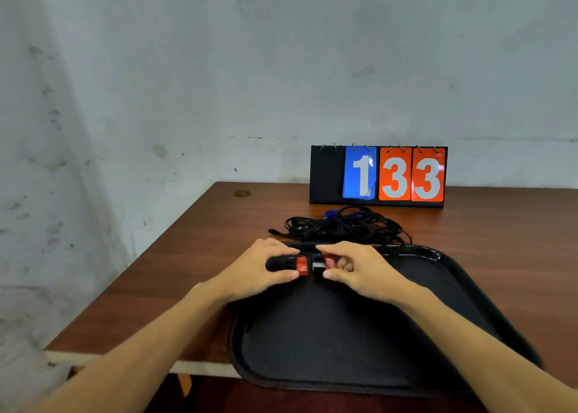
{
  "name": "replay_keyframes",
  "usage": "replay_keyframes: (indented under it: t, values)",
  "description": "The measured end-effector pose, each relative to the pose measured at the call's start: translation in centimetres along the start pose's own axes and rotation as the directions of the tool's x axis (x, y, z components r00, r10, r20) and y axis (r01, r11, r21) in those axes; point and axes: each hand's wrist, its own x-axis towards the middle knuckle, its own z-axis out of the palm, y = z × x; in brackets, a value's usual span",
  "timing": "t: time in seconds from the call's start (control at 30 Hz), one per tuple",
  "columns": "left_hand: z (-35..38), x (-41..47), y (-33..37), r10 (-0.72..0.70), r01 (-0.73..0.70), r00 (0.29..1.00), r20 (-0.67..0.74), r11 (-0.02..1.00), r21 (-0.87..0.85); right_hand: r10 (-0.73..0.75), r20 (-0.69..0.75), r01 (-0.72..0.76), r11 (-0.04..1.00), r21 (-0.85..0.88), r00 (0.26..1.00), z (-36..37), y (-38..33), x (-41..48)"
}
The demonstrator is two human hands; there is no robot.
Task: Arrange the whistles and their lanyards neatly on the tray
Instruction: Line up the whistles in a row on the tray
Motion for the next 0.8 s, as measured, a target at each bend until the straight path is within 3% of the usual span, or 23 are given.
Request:
replay_keyframes:
  t: [0.33, 0.8]
  values:
    - [0.9, 0.6, -0.2, 0.051, -0.048, 0.996, -0.066, 0.998, 0.046, -0.089, -0.120, 0.091, 0.996, 0.010, 0.989, 1.3, 0.4, -0.4]
    - [1.0, 0.0, 0.2, 0.002, -0.005, 0.997, -0.079, 0.999, -0.045, -0.061, -0.082, 0.069, 0.993, 0.098, 0.995, 1.1, -0.2, -0.8]
